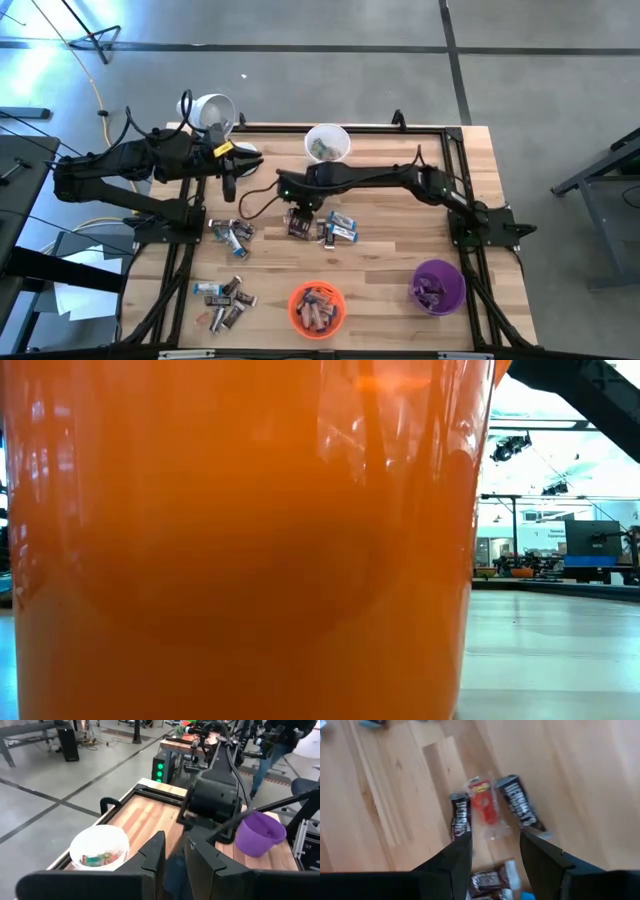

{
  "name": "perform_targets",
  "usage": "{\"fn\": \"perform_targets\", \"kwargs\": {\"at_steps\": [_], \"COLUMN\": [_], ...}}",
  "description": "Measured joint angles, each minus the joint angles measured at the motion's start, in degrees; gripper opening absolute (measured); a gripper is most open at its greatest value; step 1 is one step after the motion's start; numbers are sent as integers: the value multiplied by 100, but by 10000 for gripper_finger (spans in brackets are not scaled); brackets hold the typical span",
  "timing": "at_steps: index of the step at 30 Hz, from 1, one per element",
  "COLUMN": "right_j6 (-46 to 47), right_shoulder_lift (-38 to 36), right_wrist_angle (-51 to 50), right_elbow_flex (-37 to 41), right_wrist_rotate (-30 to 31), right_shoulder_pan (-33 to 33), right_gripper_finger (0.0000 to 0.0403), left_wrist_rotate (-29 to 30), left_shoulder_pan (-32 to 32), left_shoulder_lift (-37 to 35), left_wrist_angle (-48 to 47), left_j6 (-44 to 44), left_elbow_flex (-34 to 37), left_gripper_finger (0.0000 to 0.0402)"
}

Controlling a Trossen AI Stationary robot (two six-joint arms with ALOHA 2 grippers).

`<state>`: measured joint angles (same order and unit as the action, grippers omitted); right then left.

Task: Organize candy in baskets
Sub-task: Put the red gummy into the white bucket

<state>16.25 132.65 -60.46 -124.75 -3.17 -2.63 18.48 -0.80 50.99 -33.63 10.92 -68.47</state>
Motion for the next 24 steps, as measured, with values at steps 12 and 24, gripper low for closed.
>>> {"fn": "perform_targets", "kwargs": {"at_steps": [12,24], "right_j6": [-64,-171], "right_shoulder_lift": [382,635], "right_wrist_angle": [290,416], "right_elbow_flex": [0,0], "right_wrist_rotate": [-410,-419], "right_shoulder_pan": [87,-107], "right_gripper_finger": [160,160], "left_wrist_rotate": [-44,-40], "left_shoulder_pan": [0,2], "left_shoulder_lift": [-43,-43], "left_wrist_angle": [-250,-444], "left_j6": [-5,101], "left_elbow_flex": [0,1], "left_gripper_finger": [55,55]}}
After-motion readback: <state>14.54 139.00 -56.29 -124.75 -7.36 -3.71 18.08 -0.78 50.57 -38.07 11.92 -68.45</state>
